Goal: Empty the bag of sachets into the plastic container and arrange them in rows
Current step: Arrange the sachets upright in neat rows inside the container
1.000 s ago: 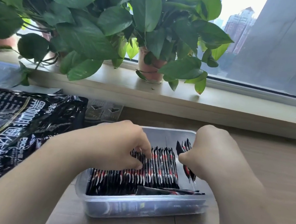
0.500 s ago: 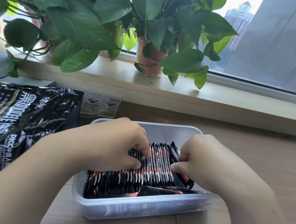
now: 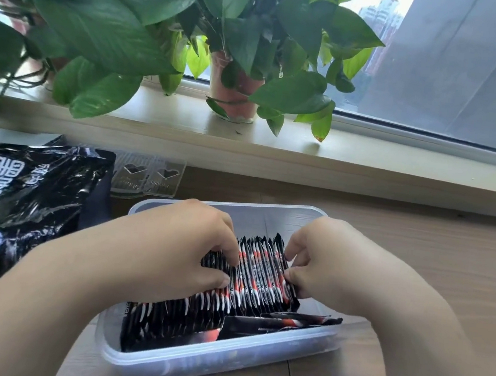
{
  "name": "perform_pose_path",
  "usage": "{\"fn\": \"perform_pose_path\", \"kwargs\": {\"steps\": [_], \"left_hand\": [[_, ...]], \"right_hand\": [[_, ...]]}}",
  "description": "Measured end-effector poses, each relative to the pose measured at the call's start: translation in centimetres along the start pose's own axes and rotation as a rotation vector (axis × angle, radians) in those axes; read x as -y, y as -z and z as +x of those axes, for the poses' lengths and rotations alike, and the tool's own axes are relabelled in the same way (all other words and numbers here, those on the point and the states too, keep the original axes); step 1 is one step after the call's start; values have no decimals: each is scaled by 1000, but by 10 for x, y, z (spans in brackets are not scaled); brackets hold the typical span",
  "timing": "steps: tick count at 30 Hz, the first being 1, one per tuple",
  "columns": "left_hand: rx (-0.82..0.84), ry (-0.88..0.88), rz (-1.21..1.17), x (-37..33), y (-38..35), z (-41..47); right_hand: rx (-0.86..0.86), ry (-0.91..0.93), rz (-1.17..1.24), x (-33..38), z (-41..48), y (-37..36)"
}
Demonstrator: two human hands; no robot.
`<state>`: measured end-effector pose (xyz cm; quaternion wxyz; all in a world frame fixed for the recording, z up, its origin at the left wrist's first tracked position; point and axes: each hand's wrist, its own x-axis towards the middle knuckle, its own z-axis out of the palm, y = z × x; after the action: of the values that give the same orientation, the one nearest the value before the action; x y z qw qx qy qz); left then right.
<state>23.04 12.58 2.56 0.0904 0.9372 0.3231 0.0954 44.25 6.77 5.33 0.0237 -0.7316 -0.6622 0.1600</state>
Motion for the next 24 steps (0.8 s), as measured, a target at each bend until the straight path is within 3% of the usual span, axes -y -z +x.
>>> {"fn": "perform_pose_path", "kwargs": {"steps": [24], "left_hand": [[-13,26,-53,-7,5,-3]], "right_hand": [[-9,-58,73,4,-1,0]]}}
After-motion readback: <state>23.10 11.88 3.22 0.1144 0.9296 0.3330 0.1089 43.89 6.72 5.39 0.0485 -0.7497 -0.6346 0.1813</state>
